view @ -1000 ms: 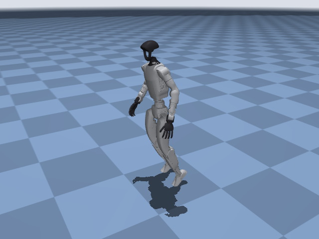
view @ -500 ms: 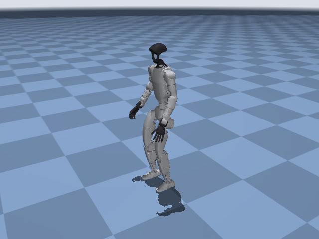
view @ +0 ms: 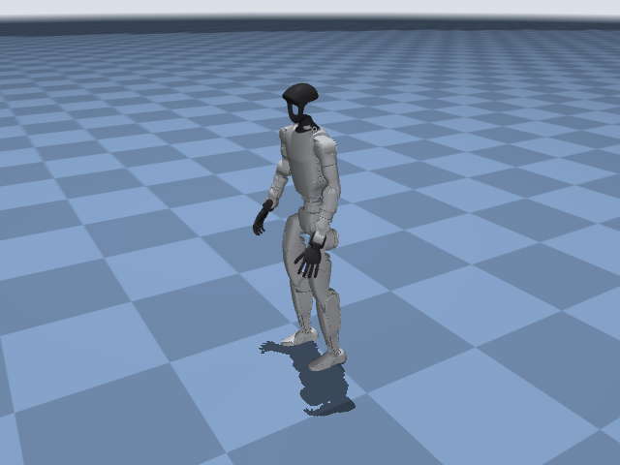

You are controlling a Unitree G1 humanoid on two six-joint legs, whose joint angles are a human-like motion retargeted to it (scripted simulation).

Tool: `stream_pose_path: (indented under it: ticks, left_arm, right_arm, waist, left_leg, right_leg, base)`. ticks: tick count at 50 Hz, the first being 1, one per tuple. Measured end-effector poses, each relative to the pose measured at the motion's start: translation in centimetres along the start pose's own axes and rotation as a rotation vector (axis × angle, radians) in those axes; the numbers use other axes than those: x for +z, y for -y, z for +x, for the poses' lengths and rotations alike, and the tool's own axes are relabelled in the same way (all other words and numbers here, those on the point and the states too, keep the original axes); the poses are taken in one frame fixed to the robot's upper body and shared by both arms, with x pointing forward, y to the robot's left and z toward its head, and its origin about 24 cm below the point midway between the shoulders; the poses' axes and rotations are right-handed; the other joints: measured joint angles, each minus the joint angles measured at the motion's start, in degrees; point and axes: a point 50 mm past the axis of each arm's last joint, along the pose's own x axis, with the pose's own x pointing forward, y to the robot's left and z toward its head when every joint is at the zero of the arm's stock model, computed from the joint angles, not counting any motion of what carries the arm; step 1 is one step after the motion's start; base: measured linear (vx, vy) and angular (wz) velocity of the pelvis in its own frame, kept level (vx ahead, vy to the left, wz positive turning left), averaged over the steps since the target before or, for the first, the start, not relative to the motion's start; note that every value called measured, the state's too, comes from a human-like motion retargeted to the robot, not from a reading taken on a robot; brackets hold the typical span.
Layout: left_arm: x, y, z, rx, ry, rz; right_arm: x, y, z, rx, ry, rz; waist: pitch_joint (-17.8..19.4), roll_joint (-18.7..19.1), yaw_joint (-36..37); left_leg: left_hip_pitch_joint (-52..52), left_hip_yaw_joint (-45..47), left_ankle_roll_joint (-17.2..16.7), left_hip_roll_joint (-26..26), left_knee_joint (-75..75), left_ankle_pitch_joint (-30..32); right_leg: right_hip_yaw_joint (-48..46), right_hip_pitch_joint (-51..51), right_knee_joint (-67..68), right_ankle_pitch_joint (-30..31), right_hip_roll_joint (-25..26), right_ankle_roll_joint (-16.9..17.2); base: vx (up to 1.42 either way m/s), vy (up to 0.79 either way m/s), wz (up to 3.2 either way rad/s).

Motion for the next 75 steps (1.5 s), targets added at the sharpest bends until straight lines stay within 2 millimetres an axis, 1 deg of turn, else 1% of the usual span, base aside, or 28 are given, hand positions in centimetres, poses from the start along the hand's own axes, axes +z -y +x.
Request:
stream_pose_path:
  ticks: [13, 20, 23, 25, 27, 30, 33, 35, 37, 38, 41, 43, 45, 47, 50, 54, 57, 58, 59, 60, 61, 62, 63, 65, 67, 70, 73, 75]
  left_arm:
    - [-0.5, 0.4, -0.2, -0.022, -0.011, 0.0]
    - [1.1, -1.1, 0.2, 0.052, 0.05, -0.08]
    - [3.0, -2.3, 0.6, 0.07, 0.106, -0.108]
    - [4.8, -3.2, 0.9, 0.079, 0.151, -0.12]
    - [6.6, -4.0, 1.1, 0.081, 0.19, -0.106]
    - [7.6, -4.1, 1.3, 0.067, 0.203, 0.004]
    - [6.2, -4.2, 1.6, 0.057, 0.144, 0.154]
    - [4.2, -4.0, 1.5, 0.07, 0.075, 0.22]
    - [1.0, -3.0, 0.5, 0.093, 0.015, 0.2]
    - [-0.7, -2.3, -0.2, 0.09, -0.008, 0.179]
    - [-4.8, -0.4, -2.2, -0.002, -0.078, 0.087]
    - [-6.5, 0.7, -3.2, -0.064, -0.132, -0.001]
    - [-7.5, 1.5, -3.9, -0.076, -0.183, -0.103]
    - [-8.1, 1.5, -4.3, -0.033, -0.217, -0.19]
    - [-8.6, 0.8, -4.2, 0.056, -0.242, -0.26]
    - [-8.0, -0.6, -3.5, 0.144, -0.237, -0.305]
    - [-6.2, -1.7, -2.7, 0.177, -0.167, -0.364]
    - [-5.2, -2.1, -2.3, 0.184, -0.133, -0.369]
    - [-4.2, -2.6, -1.8, 0.191, -0.109, -0.354]
    - [-3.1, -3.2, -1.2, 0.199, -0.089, -0.33]
    - [-2.5, -3.6, -0.7, 0.192, -0.093, -0.267]
    - [-2.0, -4.0, -0.3, 0.186, -0.1, -0.198]
    - [-1.8, -4.1, 0.0, 0.176, -0.109, -0.117]
    - [-1.8, -3.8, 0.2, 0.167, -0.118, 0.012]
    - [-1.1, -3.7, 0.4, 0.196, -0.099, 0.05]
    - [-0.6, -3.2, 0.2, 0.234, -0.065, -0.082]
    - [-0.2, -2.3, -0.1, 0.182, -0.028, -0.186]
    - [0.0, -1.5, -0.2, 0.107, -0.004, -0.21]
  right_arm:
    - [-0.7, -0.9, -0.3, 0.029, -0.014, 0.012]
    - [1.3, -0.4, 0.0, -0.014, 0.041, 0.077]
    - [3.3, 0.2, 0.5, -0.01, 0.082, 0.074]
    - [4.8, 0.7, 0.8, 0.001, 0.112, 0.07]
    - [6.4, 1.4, 1.1, 0.012, 0.136, 0.062]
    - [7.1, 1.6, 1.4, 0.036, 0.135, 0.002]
    - [7.9, 1.8, 1.5, 0.026, 0.156, -0.045]
    - [8.5, 2.1, 1.1, -0.012, 0.22, -0.026]
    - [7.6, 2.3, -0.3, -0.059, 0.293, 0.023]
    - [6.7, 2.2, -1.1, -0.066, 0.317, 0.046]
    - [2.2, 1.7, -2.7, -0.009, 0.246, 0.097]
    - [-1.4, 0.9, -3.3, 0.032, 0.115, 0.142]
    - [-4.4, 0.1, -3.8, 0.047, -0.013, 0.191]
    - [-6.2, -0.5, -4.0, 0.046, -0.098, 0.212]
    - [-7.5, -0.7, -4.1, 0.026, -0.163, 0.197]
    - [-7.5, 0.5, -3.4, -0.016, -0.173, 0.169]
    - [-5.4, 2.8, -2.3, -0.05, -0.086, 0.154]
    - [-4.3, 3.8, -1.9, -0.066, -0.046, 0.159]
    - [-3.2, 4.7, -1.4, -0.087, -0.015, 0.173]
    - [-2.0, 5.7, -1.0, -0.109, 0.012, 0.191]
    - [-1.4, 6.3, -0.6, -0.134, 0.007, 0.201]
    - [-1.1, 6.7, -0.2, -0.16, -0.005, 0.203]
    - [-1.2, 6.6, 0.0, -0.187, -0.034, 0.186]
    - [-1.8, 5.5, 0.0, -0.208, -0.087, 0.151]
    - [-0.8, 3.6, 0.3, -0.198, -0.085, 0.172]
    - [1.0, 1.6, 0.2, -0.122, -0.011, 0.217]
    - [1.6, 1.2, 0.1, -0.058, 0.039, 0.182]
    - [1.3, 1.2, 0.0, -0.016, 0.042, 0.208]
  waist:
    - [2.4, 0.1, -0.1]
    - [8.4, 0.3, -0.1]
    - [14.2, 0.8, 0.2]
    - [18.7, 1.4, 0.0]
    - [22.2, 2.5, -0.6]
    - [22.9, 4.1, -0.7]
    - [21.7, 3.4, -0.4]
    - [17.8, 2.5, -1.3]
    - [11.9, 1.8, -2.4]
    - [8.3, 1.5, -2.9]
    - [-0.9, 1.9, -3.0]
    - [-3.2, 3.1, -2.0]
    - [-3.2, 4.3, -0.9]
    - [-2.8, 4.4, -0.3]
    - [-3.2, 3.1, 0.2]
    - [-2.5, 0.4, 0.1]
    - [0.2, -0.2, -1.9]
    - [1.6, -0.3, -3.1]
    - [3.5, -0.3, -4.3]
    - [5.7, -0.3, -5.6]
    - [8.3, 0.1, -6.5]
    - [10.5, 0.5, -7.1]
    - [11.9, 0.7, -7.2]
    - [12.0, 0.6, -6.5]
    - [10.7, -0.3, -5.2]
    - [6.5, -1.2, -4.6]
    - [1.6, -0.5, -4.6]
    - [-1.1, 0.1, -4.0]
  left_leg:
    - [-1.1, -0.2, -1.0, -0.2, -2.4, -0.1]
    - [-2.9, 0.7, -1.5, -0.1, -4.2, 0.0]
    - [-4.0, 1.0, 0.7, 0.1, -3.5, -0.3]
    - [-6.3, 0.6, 4.7, -0.1, 1.4, -2.7]
    - [-12.9, -0.1, 9.1, 0.0, 15.4, -9.8]
    - [-23.9, -0.6, 14.5, 0.7, 38.4, -21.8]
    - [-26.5, 0.1, 15.9, 0.9, 50.8, -30.7]
    - [-24.2, 0.7, 16.8, 0.6, 49.1, -30.9]
    - [-16.8, 1.3, 16.1, -0.1, 38.8, -24.4]
    - [-12.7, 1.4, 15.2, -0.3, 32.5, -18.5]
    - [-2.9, 1.0, 10.9, -0.4, 15.5, 10.5]
    - [2.8, 0.1, 6.0, 0.2, 7.0, 29.3]
    - [7.4, -2.9, 0.4, 0.2, 1.7, 37.8]
    - [9.0, -6.9, -3.5, -0.7, -0.9, 35.4]
    - [7.3, -8.2, -6.5, -1.3, -3.1, 28.7]
    - [2.8, -1.8, -5.0, -1.5, -4.2, 10.8]
    - [-0.4, -0.5, -4.3, -1.4, -4.2, 0.5]
    - [-1.4, -1.2, -3.2, -1.7, -3.5, 0.9]
    - [-3.3, -1.9, 0.5, -2.2, 0.7, 1.2]
    - [-5.6, -2.7, 5.5, -2.8, 6.7, 1.4]
    - [-9.6, -2.9, 10.6, -2.7, 19.9, -3.0]
    - [-13.0, -3.0, 14.0, -2.4, 31.4, -7.3]
    - [-14.9, -2.7, 14.0, -1.9, 39.6, -11.5]
    - [-14.9, -2.1, 12.4, -1.1, 44.8, -15.3]
    - [-12.1, -1.4, 10.7, -1.2, 39.3, -13.1]
    - [-6.1, -0.8, 6.4, -1.7, 22.0, -4.9]
    - [-0.9, -1.0, 1.0, -1.4, 4.9, 3.1]
    - [0.8, -0.9, -1.9, -1.0, -1.3, 5.0]
  right_leg:
    - [0.1, -2.0, -0.5, -0.1, -0.1, 1.1]
    - [0.5, -4.9, -1.1, 1.5, 0.0, 1.3]
    - [1.1, -6.3, 0.1, 0.2, 0.4, -2.0]
    - [1.4, -7.6, 3.3, -3.1, 0.2, -7.4]
    - [1.4, -12.0, 13.4, -10.4, 0.2, -14.5]
    - [1.2, -22.1, 34.8, -23.2, 0.6, -22.0]
    - [0.6, -27.2, 51.5, -31.5, -0.6, -23.3]
    - [0.3, -24.9, 50.3, -32.9, -1.3, -24.7]
    - [-1.0, -17.2, 40.1, -27.8, -2.3, -23.9]
    - [-2.1, -12.9, 34.0, -22.3, -2.7, -22.6]
    - [-5.1, -2.2, 16.4, 6.2, -3.0, -19.6]
    - [-6.3, 3.1, 9.6, 25.1, -2.4, -17.9]
    - [-4.9, 6.5, 7.5, 33.3, -0.8, -15.9]
    - [-0.8, 7.4, 6.6, 31.2, 1.0, -12.9]
    - [2.1, 6.1, 2.9, 21.2, 1.7, -7.7]
    - [3.1, 1.3, -1.4, 10.7, -0.3, -1.3]
    - [5.8, -1.7, -1.7, 3.7, -0.4, 1.3]
    - [5.8, -2.2, -0.9, 3.1, -0.5, 0.3]
    - [5.2, -3.1, 2.6, 2.0, -0.7, -4.0]
    - [4.3, -4.2, 7.4, 0.5, -0.8, -9.9]
    - [3.4, -6.8, 18.9, -5.5, -0.5, -17.3]
    - [2.6, -9.1, 29.2, -11.0, -0.2, -22.5]
    - [2.0, -10.7, 37.3, -15.5, 0.0, -23.4]
    - [1.3, -11.3, 43.3, -18.7, -0.1, -21.0]
    - [1.7, -9.9, 39.7, -15.8, -0.3, -17.4]
    - [2.6, -5.4, 24.6, -7.6, -0.5, -13.4]
    - [2.5, -0.2, 7.0, 1.8, -0.1, -8.3]
    - [2.4, 1.4, 0.7, 5.0, 0.2, -4.5]
  base:
    - [0.07, 0.02, 0.03]
    - [0.02, 0.01, -0.02]
    - [-0.07, 0.03, -0.14]
    - [-0.07, 0.04, 0.02]
    - [-0.03, 0.05, 0.16]
    - [0.12, 0.04, 0.08]
    - [0.42, 0.01, -0.02]
    - [0.71, 0.06, 0.07]
    - [0.98, 0.08, 0.09]
    - [1.09, 0.07, 0.12]
    - [1.08, 0.07, 0.11]
    - [0.96, 0.07, -0.03]
    - [0.84, 0.06, -0.09]
    - [0.73, 0.04, -0.08]
    - [0.64, 0.03, -0.03]
    - [0.59, 0.03, 0.07]
    - [0.54, 0.04, 0.33]
    - [0.45, 0.03, 0.63]
    - [0.39, 0.02, 0.77]
    - [0.34, 0.01, 0.77]
    - [0.33, 0.01, 0.68]
    - [0.37, 0.0, 0.45]
    - [0.41, -0.01, 0.2]
    - [0.43, -0.02, -0.13]
    - [0.37, -0.02, -0.39]
    - [0.28, 0.0, -0.3]
    - [0.22, 0.01, -0.01]
    - [0.19, 0.01, -0.02]
